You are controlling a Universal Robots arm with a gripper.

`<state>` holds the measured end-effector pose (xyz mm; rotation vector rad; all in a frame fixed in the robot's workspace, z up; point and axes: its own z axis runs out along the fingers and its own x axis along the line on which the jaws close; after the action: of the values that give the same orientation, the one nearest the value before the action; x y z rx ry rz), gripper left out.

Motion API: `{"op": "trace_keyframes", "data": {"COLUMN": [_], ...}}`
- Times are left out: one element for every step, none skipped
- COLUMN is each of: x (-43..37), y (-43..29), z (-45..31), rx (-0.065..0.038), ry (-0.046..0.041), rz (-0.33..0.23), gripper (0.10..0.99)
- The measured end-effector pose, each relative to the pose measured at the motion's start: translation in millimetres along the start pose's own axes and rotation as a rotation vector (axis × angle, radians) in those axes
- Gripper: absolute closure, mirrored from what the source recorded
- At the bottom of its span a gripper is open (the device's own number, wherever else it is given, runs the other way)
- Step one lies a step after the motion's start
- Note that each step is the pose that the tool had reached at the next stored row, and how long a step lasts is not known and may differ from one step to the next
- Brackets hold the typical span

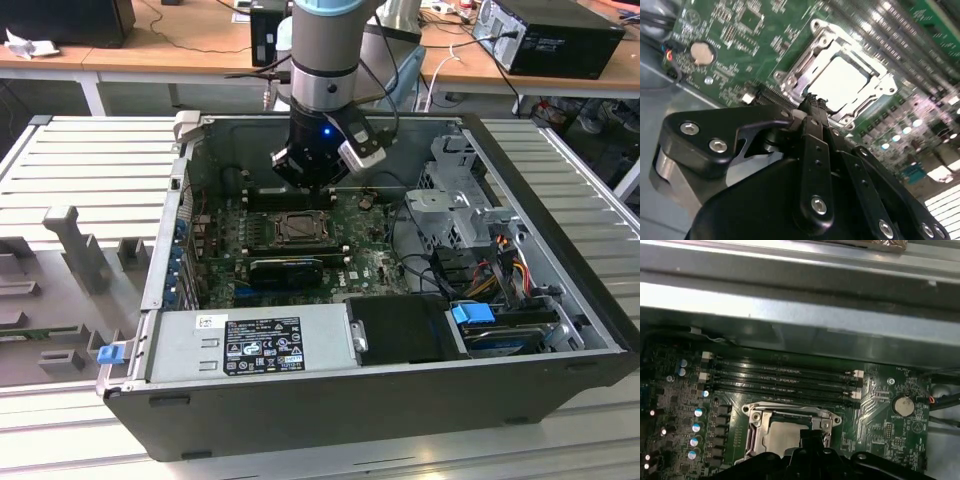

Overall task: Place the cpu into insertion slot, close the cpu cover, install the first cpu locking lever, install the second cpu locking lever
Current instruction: 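Install the second cpu locking lever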

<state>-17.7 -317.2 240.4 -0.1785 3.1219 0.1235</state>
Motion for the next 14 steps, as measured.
{"op": "trace_keyframes", "data": {"x": [0.4, 0.9, 1.2, 1.6, 1.8, 2.4, 2.8, 3.6, 4.0, 4.5, 4.8, 4.9, 5.7, 6.8], "y": [-3.1, -7.5, -10.1, -13.9, -16.4, -20.6, -24.3, -31.3, -35.5, -39.9, -42.1, -42.8, -48.6, -52.8], "z": [-0.2, -0.5, -0.8, -1.1, -1.2, -1.5, -1.9, -2.4, -2.7, -3.0, -2.3, -2.2, -2.0, -2.2], "rx": [0.0, 0.0, 0.0, 0.0, 0.0, 0.0, 0.0, 0.0, 0.0, 0.0, -0.002, -0.011, -0.017, -0.026], "ry": [0.0, -0.0001, -0.0001, 0.0, -0.0001, -0.0001, -0.0001, 0.0, 0.0003, 0.0017, 0.0104, 0.0213, 0.0253, 0.025], "rz": [0.0, 0.0, 0.0, 0.0, 0.0, 0.0, 0.0, 0.0, 0.0, 0.0, 0.001, 0.007, 0.009, 0.009], "gripper": [0.98, 0.98, 0.98, 0.98, 0.98, 0.98, 0.98, 0.98, 0.98, 0.98, 0.98, 0.98, 0.98, 0.98]}}
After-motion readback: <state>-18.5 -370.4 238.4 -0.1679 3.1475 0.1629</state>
